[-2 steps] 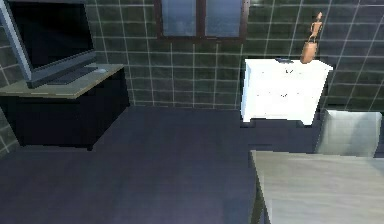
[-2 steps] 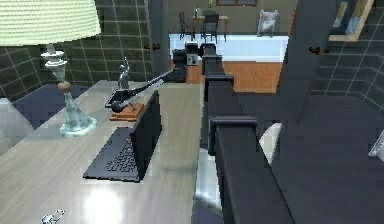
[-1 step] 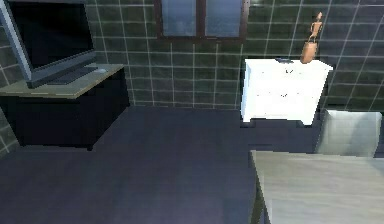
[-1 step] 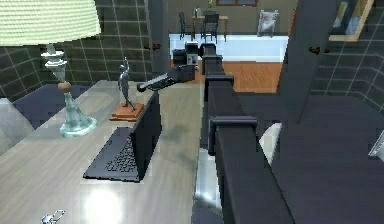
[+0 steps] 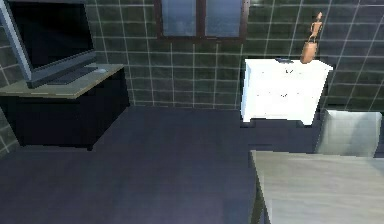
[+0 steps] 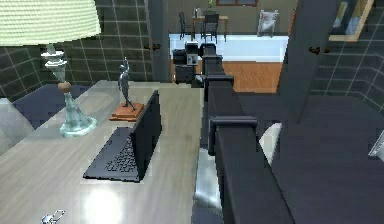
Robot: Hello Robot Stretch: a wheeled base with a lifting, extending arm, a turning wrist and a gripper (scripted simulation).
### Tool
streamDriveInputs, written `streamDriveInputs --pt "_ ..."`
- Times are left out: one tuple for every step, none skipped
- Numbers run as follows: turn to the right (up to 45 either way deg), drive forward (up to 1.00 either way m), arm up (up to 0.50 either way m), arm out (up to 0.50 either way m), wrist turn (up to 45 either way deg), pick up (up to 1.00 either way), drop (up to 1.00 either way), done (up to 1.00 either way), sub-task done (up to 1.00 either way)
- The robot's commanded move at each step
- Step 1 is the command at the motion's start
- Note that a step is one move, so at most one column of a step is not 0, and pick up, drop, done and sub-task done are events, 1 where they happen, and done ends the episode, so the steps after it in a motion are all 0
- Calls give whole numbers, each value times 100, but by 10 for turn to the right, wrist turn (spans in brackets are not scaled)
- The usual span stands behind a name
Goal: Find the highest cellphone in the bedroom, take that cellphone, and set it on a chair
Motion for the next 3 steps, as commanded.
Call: streamDriveInputs --pt "0 0 0 0 270 0 0 0 0" --pt "0 0 -34 0 0 0 0 0 0" --pt "0 0 -32 0 0 0 0 0 0"
